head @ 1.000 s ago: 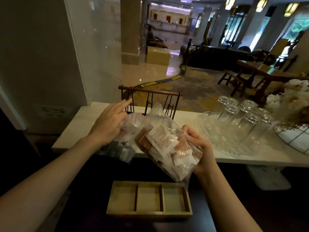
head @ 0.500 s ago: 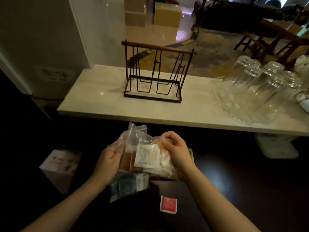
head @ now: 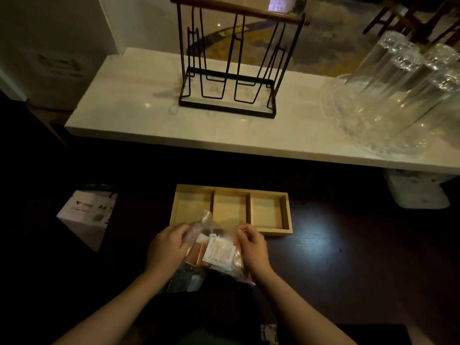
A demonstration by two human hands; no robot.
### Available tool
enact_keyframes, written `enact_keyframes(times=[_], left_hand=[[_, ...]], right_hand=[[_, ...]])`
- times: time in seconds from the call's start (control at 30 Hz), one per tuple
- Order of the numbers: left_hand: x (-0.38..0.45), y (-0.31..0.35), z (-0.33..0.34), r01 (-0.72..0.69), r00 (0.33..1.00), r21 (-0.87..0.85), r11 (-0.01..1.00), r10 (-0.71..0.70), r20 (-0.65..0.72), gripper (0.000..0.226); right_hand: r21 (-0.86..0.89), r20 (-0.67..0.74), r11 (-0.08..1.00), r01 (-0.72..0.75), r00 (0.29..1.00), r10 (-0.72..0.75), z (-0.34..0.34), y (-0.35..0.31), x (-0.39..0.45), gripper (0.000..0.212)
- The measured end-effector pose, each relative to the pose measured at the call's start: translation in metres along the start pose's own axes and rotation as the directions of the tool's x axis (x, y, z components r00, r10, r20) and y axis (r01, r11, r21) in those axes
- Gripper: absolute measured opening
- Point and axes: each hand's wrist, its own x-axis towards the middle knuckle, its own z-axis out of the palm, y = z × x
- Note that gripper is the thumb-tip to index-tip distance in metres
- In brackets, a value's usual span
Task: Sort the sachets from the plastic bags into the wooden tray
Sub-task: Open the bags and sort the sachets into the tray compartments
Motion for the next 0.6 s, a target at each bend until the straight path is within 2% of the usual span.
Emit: enact_keyframes(times=[0.1,0.2,0.27,0.4,0.47,0.6], left_hand=[[0.003,0.008,0.012,-0.153,0.988,0.217,0.964,0.143,0.063,0.009],[-0.001,0.008,0.024,-0.232,0.967,0.402,0.886,0.164,0.195,0.017],[-0.004,0.006,0.032,-0.294,0.952,0.475,0.829,0.213,0.219,0.018],[-0.005,0.008,0.039,-0.370,0.929,0.558,0.743,0.286,0.235,0.025],[-0.004,0.009,0.038,-0.369,0.929,0.587,0.720,0.298,0.219,0.033],[-0.002,0.008,0.028,-0.285,0.958,0.559,0.778,0.242,0.153,0.059]], right_hand=[[-0.088,-0.027,0.996,-0.029,0.999,0.026,-0.007,0.013,0.004,0.019],[-0.158,-0.021,0.987,-0.037,0.999,0.034,-0.012,0.022,0.005,0.018],[-0.213,-0.023,0.977,-0.017,1.000,0.012,-0.018,0.028,0.005,0.017],[-0.315,-0.008,0.948,0.037,0.999,-0.042,-0.025,0.035,0.005,0.020],[-0.293,-0.023,0.955,0.033,0.999,-0.041,-0.026,0.036,0.006,0.021],[-0.169,-0.020,0.985,-0.013,1.000,0.010,-0.036,0.035,0.007,0.022]])
